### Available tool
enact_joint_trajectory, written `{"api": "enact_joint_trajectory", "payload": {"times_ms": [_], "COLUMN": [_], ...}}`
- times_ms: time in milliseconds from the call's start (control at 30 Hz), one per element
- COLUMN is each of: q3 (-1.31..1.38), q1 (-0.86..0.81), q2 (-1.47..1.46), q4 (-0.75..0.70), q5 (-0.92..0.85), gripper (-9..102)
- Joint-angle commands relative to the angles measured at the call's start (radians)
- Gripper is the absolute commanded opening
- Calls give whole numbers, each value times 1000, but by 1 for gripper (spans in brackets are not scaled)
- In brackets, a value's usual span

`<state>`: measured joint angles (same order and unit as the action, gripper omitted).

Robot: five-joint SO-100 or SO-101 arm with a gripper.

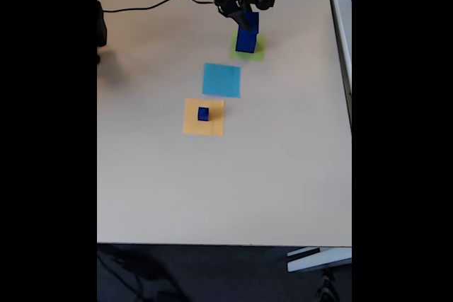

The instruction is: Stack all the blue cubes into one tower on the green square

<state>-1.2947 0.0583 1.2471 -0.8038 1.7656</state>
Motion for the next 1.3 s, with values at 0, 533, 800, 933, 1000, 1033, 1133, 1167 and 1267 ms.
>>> {"api": "enact_joint_trajectory", "payload": {"times_ms": [0,533,800,933,1000,1033,1133,1167,1267], "q3": [8,-9,-9,-14,-18,-20,-25,-25,-25], "q1": [2,12,17,20,21,21,25,26,26], "q2": [15,17,12,8,8,8,8,8,5], "q4": [17,9,9,9,9,8,6,6,6], "q5": [-21,-49,-55,-55,-57,-58,-60,-60,-60], "gripper": [6,6,6,6,6,6,6,6,6]}}
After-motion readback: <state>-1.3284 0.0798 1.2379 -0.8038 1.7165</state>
